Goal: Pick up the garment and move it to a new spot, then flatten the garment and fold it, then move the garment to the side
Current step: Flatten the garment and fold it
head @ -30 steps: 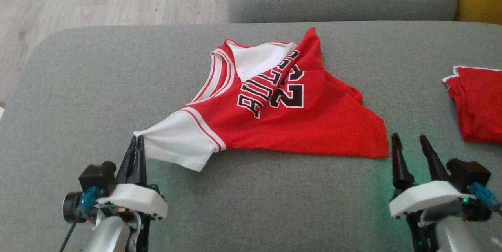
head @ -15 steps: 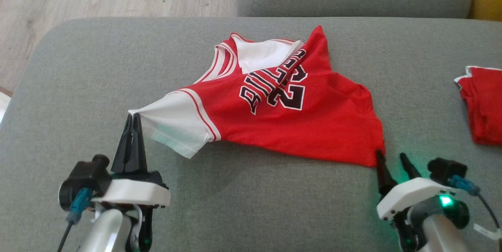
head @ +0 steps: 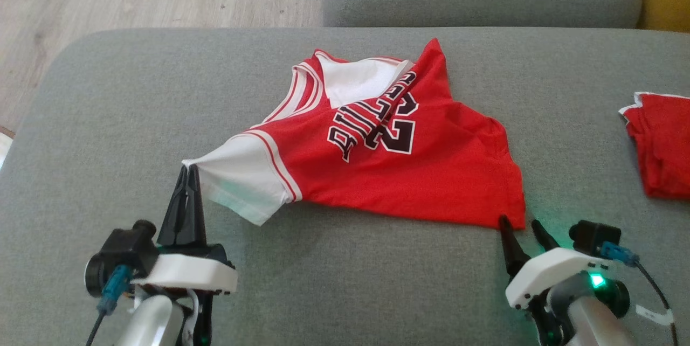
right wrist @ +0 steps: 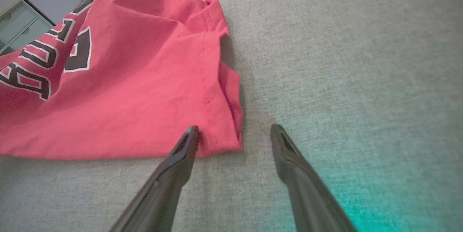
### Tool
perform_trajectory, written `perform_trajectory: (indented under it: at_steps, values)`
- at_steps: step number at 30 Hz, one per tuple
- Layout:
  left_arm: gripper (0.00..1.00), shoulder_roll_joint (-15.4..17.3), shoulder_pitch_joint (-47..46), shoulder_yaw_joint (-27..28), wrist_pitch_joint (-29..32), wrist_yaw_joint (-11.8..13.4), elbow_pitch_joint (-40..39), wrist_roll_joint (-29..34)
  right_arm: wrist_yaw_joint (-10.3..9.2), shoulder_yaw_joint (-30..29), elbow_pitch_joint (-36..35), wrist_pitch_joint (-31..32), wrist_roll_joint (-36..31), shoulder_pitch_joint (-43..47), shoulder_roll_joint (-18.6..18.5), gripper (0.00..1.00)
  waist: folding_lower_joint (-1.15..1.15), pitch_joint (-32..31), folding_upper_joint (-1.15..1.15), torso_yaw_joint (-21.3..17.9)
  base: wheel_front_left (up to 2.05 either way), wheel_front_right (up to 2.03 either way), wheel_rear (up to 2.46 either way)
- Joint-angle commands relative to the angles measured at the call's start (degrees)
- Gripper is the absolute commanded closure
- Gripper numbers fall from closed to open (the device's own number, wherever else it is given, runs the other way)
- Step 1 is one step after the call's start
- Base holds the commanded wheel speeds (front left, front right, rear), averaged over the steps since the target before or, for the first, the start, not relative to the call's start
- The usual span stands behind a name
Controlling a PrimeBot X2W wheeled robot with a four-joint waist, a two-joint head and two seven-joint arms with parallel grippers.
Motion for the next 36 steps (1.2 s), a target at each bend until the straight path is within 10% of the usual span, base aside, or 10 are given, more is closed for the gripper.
perform_trajectory:
  at_steps: [1,10,12,22,36]
  values:
    - [1.0,1.51,-1.92,1.86,0.03,0.64,-1.84,-0.04,-0.05,2.5,-0.03,0.43,-0.23,-1.77,-0.08,0.0,0.0,0.28,0.0,-0.08,0.0,0.0,0.0]
    - [1.0,1.84,-2.73,1.66,0.38,0.65,-1.68,-0.24,-0.05,5.35,1.21,0.55,-1.05,-3.72,-0.08,0.02,0.0,1.07,0.0,0.12,0.0,0.0,0.0]
    - [1.0,1.91,-2.96,1.62,0.4,0.62,-1.49,-0.3,-0.05,6.19,1.57,0.79,-0.83,-3.95,-0.08,1.0,0.0,1.04,0.0,0.21,0.0,0.0,0.0]
    - [1.0,2.27,-2.97,3.11,0.44,0.86,-2.72,-2.2,-0.05,6.61,-3.59,-3.17,-0.41,-4.92,-0.08,1.0,0.0,-1.08,0.0,-1.11,0.0,0.0,0.0]
    - [1.0,3.76,-14.79,8.89,5.5,1.34,-16.39,-7.75,-0.05,6.55,-34.41,-2.09,0.97,-11.59,-7.01,1.0,0.0,-5.85,0.0,-4.31,0.0,0.0,0.0]
